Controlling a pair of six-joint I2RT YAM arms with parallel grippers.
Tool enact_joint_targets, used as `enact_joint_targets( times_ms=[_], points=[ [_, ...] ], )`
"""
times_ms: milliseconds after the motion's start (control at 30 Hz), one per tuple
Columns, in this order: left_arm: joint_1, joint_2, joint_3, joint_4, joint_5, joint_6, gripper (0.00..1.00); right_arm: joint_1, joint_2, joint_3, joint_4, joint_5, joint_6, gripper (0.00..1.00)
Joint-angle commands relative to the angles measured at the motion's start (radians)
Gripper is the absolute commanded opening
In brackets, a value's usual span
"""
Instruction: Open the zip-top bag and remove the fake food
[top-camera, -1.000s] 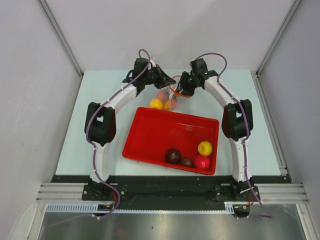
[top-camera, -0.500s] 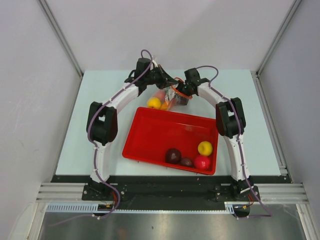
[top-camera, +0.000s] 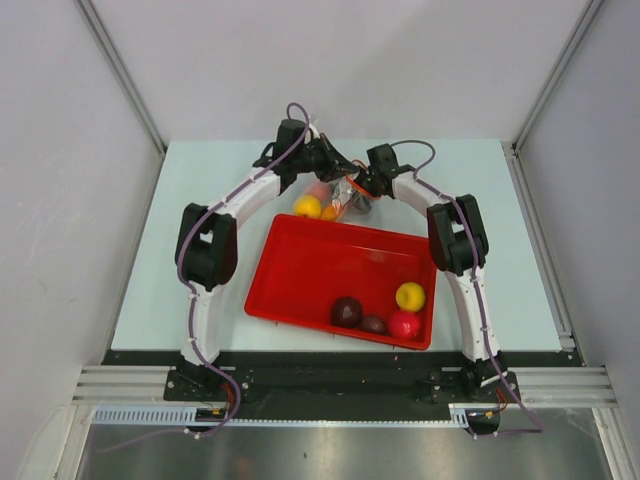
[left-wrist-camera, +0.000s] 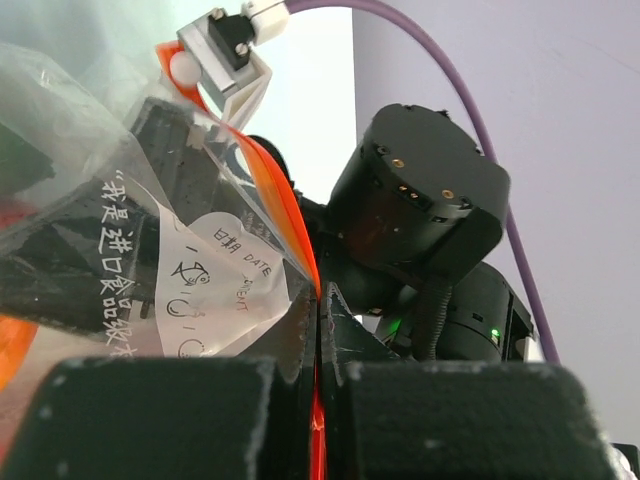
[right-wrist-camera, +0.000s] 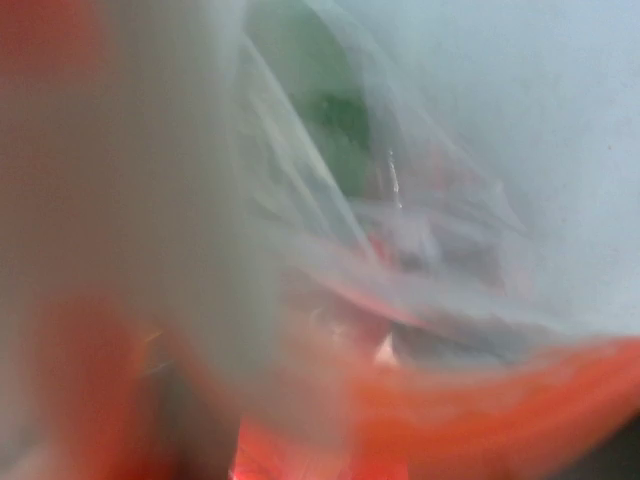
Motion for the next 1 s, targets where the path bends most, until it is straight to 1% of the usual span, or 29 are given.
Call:
enact_joint_targets(
  times_ms=[0,33,67,133,200,300,333,400,433,533,567,633,667,733,767,800,867,900,967],
  points=[
    [0.009,-0.038,-0.020,0.044,0.017,-0.015,0.00,-0.004,-0.021,-0.010,0.063,0.039,-0.037,0.47],
    [0.013,-0.040,-0.026,0.049,0.017,-0.018,0.00,-0.003,-0.045,-0.007,0.065,0.049,-0.064,0.42],
    [0.021,-0.038,-0.025,0.052,0.015,-0.020,0.00,-0.006,-0.058,-0.006,0.064,0.057,-0.072,0.34],
    [0.030,-0.034,-0.017,0.049,0.008,-0.017,0.00,-0.006,-0.096,0.000,0.044,0.095,-0.098,0.28],
    [0.042,-0.032,-0.011,0.041,0.000,-0.011,0.00,-0.003,-0.124,0.012,0.021,0.128,-0.118,0.25],
    [0.056,-0.028,-0.006,0.043,-0.006,-0.015,0.00,0.014,-0.180,0.006,0.011,0.247,-0.158,0.20],
    [0.061,-0.028,-0.003,0.044,-0.006,-0.018,0.00,0.022,-0.196,-0.003,0.014,0.270,-0.169,0.16],
    [0.064,-0.024,-0.003,0.050,-0.014,-0.023,0.00,0.029,-0.239,-0.048,0.039,0.328,-0.170,0.11],
    [0.065,-0.026,0.000,0.052,-0.014,-0.024,0.00,0.032,-0.254,-0.065,0.053,0.345,-0.169,0.06],
    [0.069,-0.020,0.012,0.053,-0.012,-0.032,0.00,0.046,-0.305,-0.121,0.085,0.391,-0.158,0.00],
    [0.070,-0.020,0.015,0.050,-0.014,-0.032,0.00,0.049,-0.318,-0.137,0.100,0.398,-0.161,0.00],
    [0.070,-0.018,0.020,0.049,-0.016,-0.031,0.00,0.055,-0.358,-0.178,0.122,0.453,-0.173,0.00],
    [0.070,-0.020,0.021,0.049,-0.016,-0.032,0.00,0.062,-0.372,-0.192,0.158,0.485,-0.180,0.00],
    [0.070,-0.021,0.020,0.049,-0.012,-0.034,0.00,0.068,-0.407,-0.217,0.192,0.523,-0.219,0.00],
    [0.070,-0.023,0.020,0.049,-0.012,-0.034,0.00,0.075,-0.414,-0.224,0.238,0.540,-0.236,0.00],
    [0.070,-0.023,0.020,0.049,-0.011,-0.034,0.00,0.077,-0.423,-0.235,0.267,0.548,-0.290,0.01],
    [0.070,-0.026,0.018,0.049,-0.009,-0.032,0.00,0.082,-0.411,-0.214,0.307,0.572,-0.342,0.08],
    [0.070,-0.027,0.018,0.047,-0.008,-0.034,0.00,0.075,-0.389,-0.194,0.303,0.571,-0.359,0.17],
    [0.070,-0.034,0.018,0.044,-0.003,-0.029,0.00,0.065,-0.352,-0.117,0.255,0.544,-0.387,0.23]
  ],
)
